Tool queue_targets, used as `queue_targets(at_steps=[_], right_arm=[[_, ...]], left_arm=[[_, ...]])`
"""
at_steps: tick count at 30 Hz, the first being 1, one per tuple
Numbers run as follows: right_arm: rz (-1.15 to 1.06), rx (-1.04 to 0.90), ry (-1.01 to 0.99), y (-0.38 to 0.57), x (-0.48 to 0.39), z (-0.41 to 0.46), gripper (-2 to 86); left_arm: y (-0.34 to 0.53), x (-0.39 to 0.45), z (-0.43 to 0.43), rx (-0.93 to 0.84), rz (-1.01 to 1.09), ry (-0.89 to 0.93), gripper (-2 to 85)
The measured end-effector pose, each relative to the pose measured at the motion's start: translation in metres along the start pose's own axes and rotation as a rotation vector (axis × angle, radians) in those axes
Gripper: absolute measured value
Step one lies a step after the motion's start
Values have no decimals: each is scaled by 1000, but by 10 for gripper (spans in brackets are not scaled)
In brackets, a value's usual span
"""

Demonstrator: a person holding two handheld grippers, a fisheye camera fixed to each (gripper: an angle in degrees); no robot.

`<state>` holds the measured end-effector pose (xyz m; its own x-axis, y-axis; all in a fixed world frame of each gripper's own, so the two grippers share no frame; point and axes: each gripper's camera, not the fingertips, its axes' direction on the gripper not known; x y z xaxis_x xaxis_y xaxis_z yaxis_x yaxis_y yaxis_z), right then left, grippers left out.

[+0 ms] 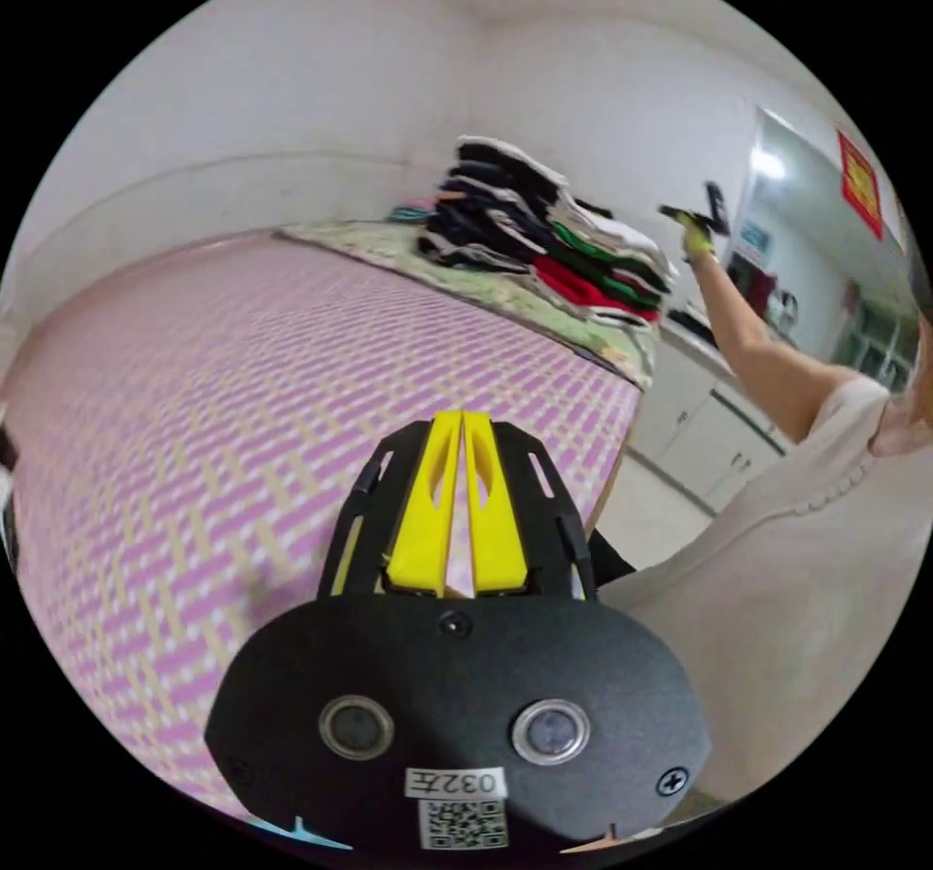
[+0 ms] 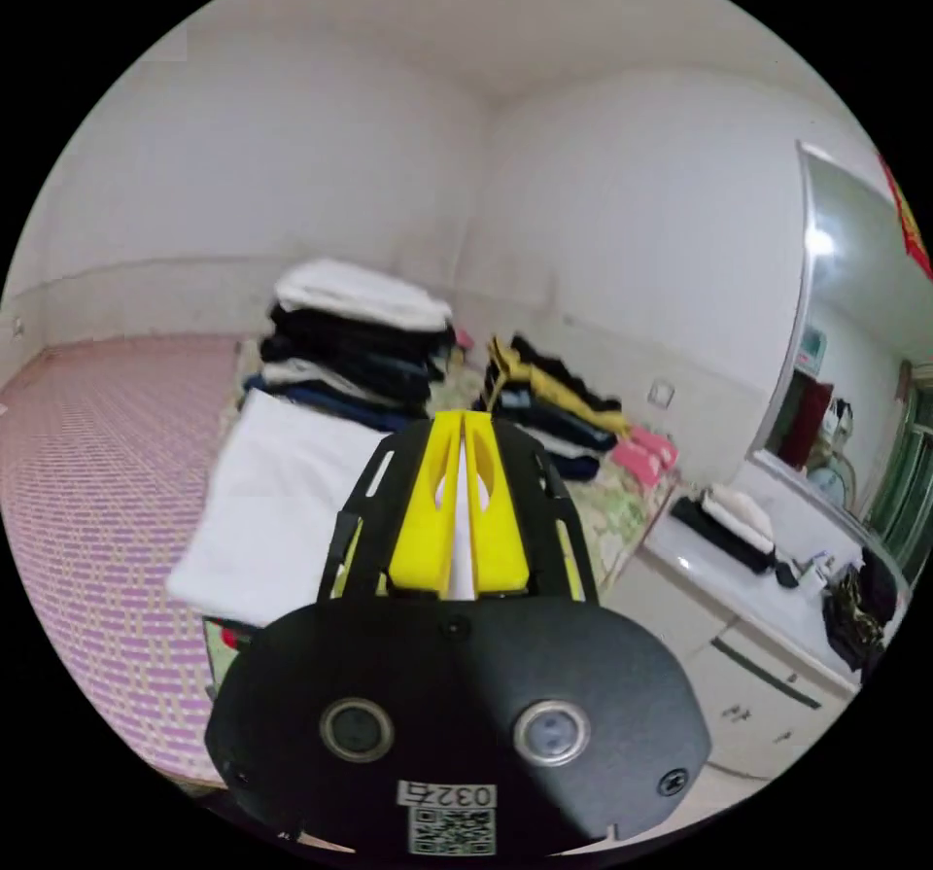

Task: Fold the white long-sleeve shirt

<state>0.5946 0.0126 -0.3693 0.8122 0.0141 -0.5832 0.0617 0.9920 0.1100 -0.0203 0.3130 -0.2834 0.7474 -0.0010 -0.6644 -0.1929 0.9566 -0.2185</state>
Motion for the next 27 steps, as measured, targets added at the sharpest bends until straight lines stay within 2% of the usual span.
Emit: queue_targets(at_steps=[1, 3, 4, 6, 7, 9, 12, 14, 17, 21, 25, 27], right_arm=[[-15, 48, -52, 4, -11, -16, -10], [-50, 156, -352, 30, -58, -64, -10], [-53, 163, -439, 39, -70, -71, -10], [-44, 145, -764, 82, -122, -83, -10], [-43, 135, -843, 95, -136, -82, -10], [-38, 34, -1163, 145, -199, -68, -10], [68, -165, -1491, 203, -270, -40, -10], [185, -257, -1632, 230, -298, -27, -10], [296, -341, -1736, 251, -321, -15, -10], [237, -332, -1702, 243, -320, -13, -10], [227, -342, -1685, 248, -317, -7, -10], [263, -348, -1723, 254, -312, 0, -10]], left_arm=[[13, -14, -16, 25, -48, -36, -9], [65, -63, -72, 131, -242, -175, -9], [76, -74, -85, 159, -284, -184, -9], [120, -115, -132, 282, -434, -202, -9], [129, -124, -144, 308, -461, -209, -9], [164, -157, -192, 414, -547, -236, -9], [205, -193, -258, 555, -626, -319, -8], [229, -216, -302, 632, -661, -406, -1], [264, -256, -379, 726, -726, -600, 25], [307, -324, -477, 804, -865, -792, 62], [335, -380, -528, 816, -986, -864, 79], [344, -413, -544, 755, -1017, -885, 76]])
